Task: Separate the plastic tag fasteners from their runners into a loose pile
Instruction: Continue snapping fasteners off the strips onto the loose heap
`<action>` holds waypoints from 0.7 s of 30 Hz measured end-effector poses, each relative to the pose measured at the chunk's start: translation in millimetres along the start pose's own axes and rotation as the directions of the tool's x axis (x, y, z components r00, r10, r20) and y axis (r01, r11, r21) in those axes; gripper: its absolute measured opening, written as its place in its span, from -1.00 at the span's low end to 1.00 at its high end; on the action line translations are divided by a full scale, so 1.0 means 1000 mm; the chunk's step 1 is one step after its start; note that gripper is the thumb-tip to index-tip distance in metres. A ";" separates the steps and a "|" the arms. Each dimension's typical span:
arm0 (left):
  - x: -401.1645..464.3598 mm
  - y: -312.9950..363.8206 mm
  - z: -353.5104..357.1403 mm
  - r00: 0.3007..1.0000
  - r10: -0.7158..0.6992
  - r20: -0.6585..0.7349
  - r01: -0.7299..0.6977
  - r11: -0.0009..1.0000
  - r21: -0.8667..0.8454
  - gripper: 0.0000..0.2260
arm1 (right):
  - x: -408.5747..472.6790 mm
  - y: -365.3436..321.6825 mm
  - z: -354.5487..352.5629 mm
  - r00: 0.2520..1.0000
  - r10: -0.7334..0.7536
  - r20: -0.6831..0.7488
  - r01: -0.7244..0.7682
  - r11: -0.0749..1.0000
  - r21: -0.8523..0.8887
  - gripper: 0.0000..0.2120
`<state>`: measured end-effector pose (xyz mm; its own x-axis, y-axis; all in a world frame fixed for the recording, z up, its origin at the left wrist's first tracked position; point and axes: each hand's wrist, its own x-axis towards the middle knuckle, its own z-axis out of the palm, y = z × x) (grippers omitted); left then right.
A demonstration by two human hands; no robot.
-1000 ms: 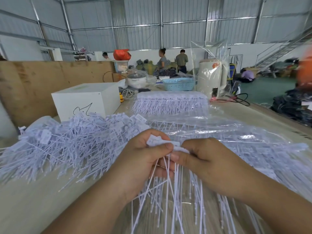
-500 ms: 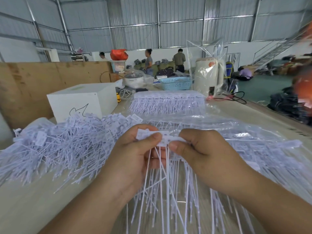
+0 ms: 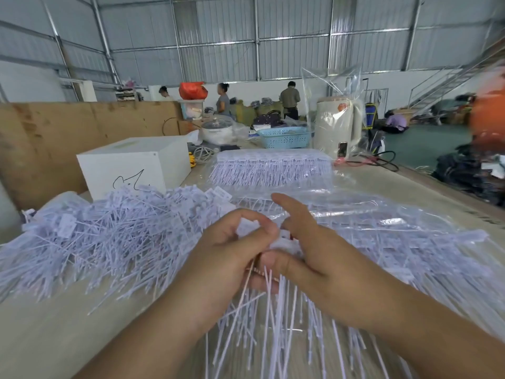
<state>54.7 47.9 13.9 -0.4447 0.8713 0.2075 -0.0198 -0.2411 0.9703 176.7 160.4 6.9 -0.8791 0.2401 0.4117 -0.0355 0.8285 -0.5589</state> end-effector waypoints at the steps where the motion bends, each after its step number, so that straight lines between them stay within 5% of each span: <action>1: -0.001 0.001 -0.001 1.000 -0.017 0.014 0.017 1.000 -0.017 -0.84 | -0.001 0.001 0.000 1.000 -0.007 0.000 0.007 1.000 0.002 -0.32; 7: 0.003 0.001 -0.006 0.996 -0.073 -0.056 0.071 0.996 -0.050 -0.83 | 0.000 0.000 0.001 1.000 0.012 -0.009 -0.012 1.000 -0.009 -0.30; 11: 0.009 0.006 -0.019 0.982 -0.024 -0.185 0.011 0.997 -0.070 -0.83 | 0.001 0.002 -0.010 0.997 0.066 -0.036 -0.070 0.991 -0.113 -0.58; 16: 0.006 0.002 -0.019 0.984 0.047 -0.169 -0.026 0.991 0.128 -0.78 | 0.000 0.005 -0.009 0.995 0.083 0.057 -0.078 0.994 -0.078 -0.68; 21: 0.006 0.005 -0.012 0.968 0.049 -0.244 -0.053 0.999 -0.012 -0.82 | 0.002 0.000 -0.004 0.991 0.057 -0.120 -0.066 0.995 -0.072 -0.67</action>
<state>41.1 46.7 18.5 -0.6504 0.7277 0.2178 -0.0069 -0.2923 0.9563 176.3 162.9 10.6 -0.8160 0.3463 0.4628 0.0569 0.8449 -0.5320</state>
